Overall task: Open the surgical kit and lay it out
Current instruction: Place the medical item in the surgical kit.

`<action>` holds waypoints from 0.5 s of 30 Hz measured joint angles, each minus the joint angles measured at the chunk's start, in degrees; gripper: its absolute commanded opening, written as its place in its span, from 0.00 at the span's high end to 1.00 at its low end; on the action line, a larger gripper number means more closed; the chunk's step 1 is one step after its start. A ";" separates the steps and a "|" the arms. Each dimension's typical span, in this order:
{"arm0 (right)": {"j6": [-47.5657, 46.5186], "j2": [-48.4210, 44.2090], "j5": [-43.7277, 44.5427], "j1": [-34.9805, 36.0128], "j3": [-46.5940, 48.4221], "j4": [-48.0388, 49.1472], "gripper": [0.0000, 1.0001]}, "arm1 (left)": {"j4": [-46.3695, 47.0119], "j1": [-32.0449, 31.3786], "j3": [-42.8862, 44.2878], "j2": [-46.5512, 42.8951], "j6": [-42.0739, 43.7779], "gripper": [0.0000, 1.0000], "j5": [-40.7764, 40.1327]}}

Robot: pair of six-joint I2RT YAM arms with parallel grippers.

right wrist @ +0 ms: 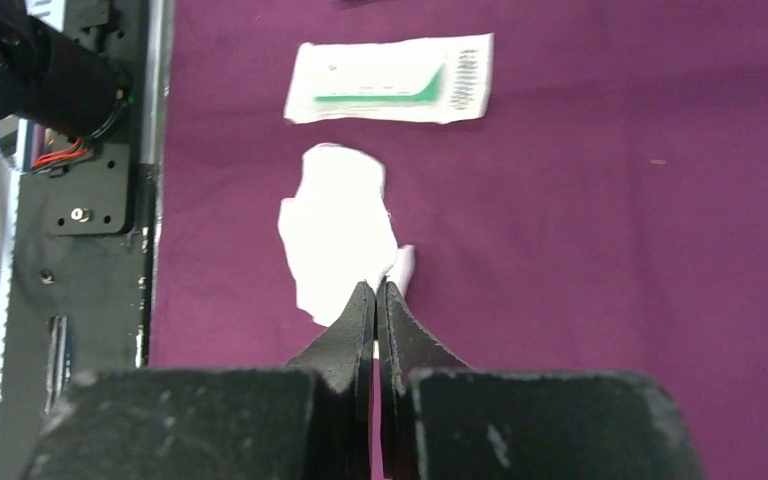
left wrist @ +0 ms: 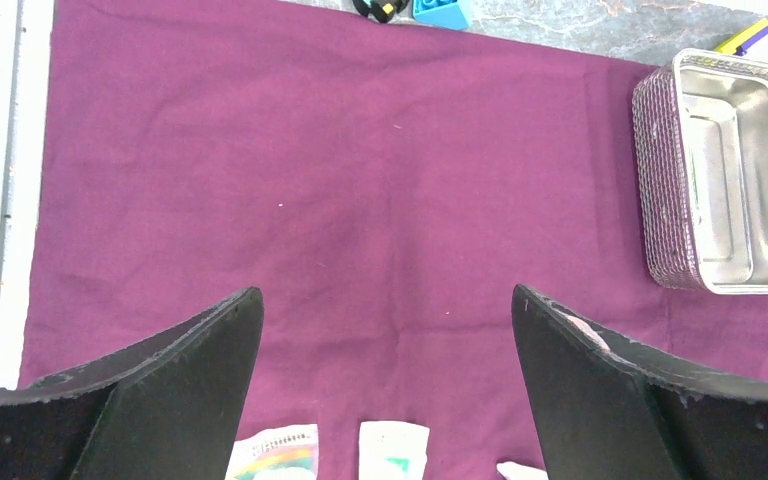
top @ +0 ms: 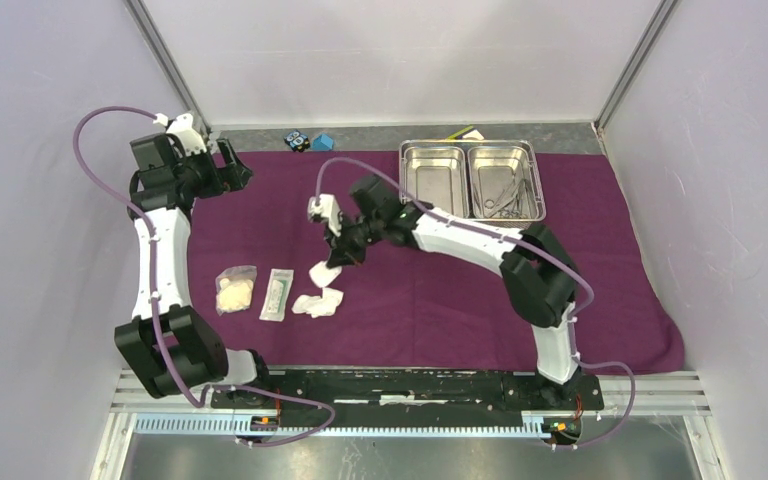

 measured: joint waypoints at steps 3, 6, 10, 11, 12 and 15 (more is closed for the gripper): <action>0.90 3.28 -0.52 2.29 0.76 -0.11 1.00 | -0.07 0.09 -0.04 -1.38 0.02 0.00 -0.26; 2.27 7.28 -1.07 4.00 3.13 -0.02 1.00 | -0.07 0.17 -0.07 -3.21 0.04 0.00 -0.85; 3.54 10.97 -1.84 5.35 4.96 0.07 1.00 | -0.07 0.20 -0.07 -4.83 0.07 0.00 -1.11; 3.89 11.41 -2.03 5.49 5.07 0.17 1.00 | -0.09 0.20 -0.07 -4.92 0.07 0.00 -1.09; 4.26 11.85 -2.19 5.60 5.16 0.33 1.00 | -0.09 0.20 -0.07 -4.98 0.07 0.00 -1.11; 5.03 12.79 -2.32 5.64 5.16 0.85 0.97 | -0.11 0.20 -0.22 -4.98 0.09 0.00 -1.11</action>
